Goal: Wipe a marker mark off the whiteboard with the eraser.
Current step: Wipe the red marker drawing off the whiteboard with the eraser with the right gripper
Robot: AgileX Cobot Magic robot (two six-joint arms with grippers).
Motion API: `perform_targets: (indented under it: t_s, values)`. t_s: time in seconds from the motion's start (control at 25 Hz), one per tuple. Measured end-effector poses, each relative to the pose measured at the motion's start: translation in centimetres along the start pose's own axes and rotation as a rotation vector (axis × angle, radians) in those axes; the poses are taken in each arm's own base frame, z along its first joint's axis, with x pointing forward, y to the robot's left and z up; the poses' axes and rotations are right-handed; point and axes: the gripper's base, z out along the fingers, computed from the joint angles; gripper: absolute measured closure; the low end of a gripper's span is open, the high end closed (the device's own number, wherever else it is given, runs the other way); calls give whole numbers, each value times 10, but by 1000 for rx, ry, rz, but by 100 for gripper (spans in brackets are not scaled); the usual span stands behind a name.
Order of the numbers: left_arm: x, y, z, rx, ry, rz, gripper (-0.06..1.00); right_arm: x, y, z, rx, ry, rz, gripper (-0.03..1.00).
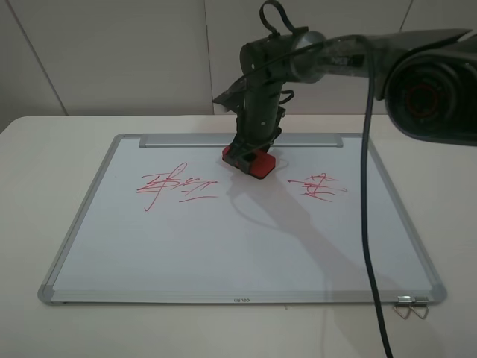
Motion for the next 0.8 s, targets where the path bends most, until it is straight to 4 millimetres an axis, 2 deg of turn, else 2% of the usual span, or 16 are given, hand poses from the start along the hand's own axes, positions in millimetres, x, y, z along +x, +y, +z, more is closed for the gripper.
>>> perform_targets:
  t_s: [0.2, 0.4, 0.56, 0.8]
  values:
    - [0, 0, 0, 0, 0, 0, 17, -4, -1, -13, 15, 14, -12, 46]
    - [0, 0, 0, 0, 0, 0, 17, -25, 19, -52, 31, -44, -37, 46]
    - [0, 0, 0, 0, 0, 0, 17, -37, 49, -64, 27, -77, -74, 46]
    - [0, 0, 0, 0, 0, 0, 17, -46, 113, -73, 1, -78, -164, 46]
